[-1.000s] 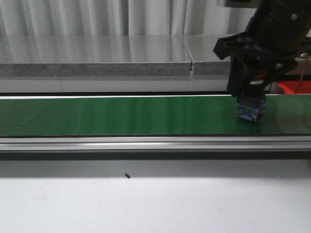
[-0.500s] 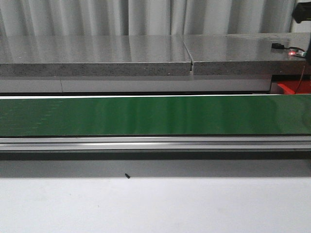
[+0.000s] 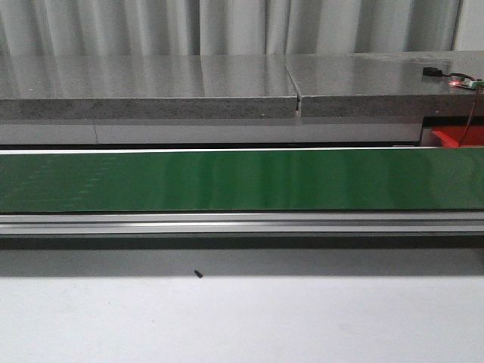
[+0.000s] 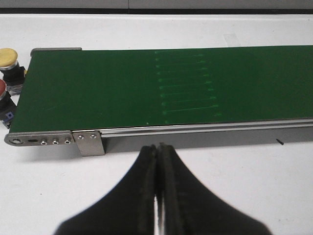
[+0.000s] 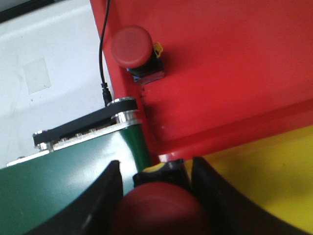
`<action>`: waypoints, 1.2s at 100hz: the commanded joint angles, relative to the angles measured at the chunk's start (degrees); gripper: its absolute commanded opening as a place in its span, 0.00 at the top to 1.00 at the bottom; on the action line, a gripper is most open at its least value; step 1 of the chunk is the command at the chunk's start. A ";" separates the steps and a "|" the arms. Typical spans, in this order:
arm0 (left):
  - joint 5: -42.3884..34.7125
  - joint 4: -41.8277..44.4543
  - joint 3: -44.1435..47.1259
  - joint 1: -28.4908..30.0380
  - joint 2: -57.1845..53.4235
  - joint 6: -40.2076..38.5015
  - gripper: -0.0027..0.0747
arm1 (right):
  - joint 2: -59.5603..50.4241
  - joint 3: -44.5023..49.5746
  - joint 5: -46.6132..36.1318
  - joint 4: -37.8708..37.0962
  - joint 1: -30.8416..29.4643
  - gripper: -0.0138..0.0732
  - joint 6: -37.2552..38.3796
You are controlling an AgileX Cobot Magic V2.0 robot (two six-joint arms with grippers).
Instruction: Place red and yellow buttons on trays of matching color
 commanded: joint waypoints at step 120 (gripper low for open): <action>-3.79 -0.49 -1.38 -0.35 0.27 -0.46 0.99 | 17.57 -10.55 -9.89 3.29 -0.33 0.36 -2.06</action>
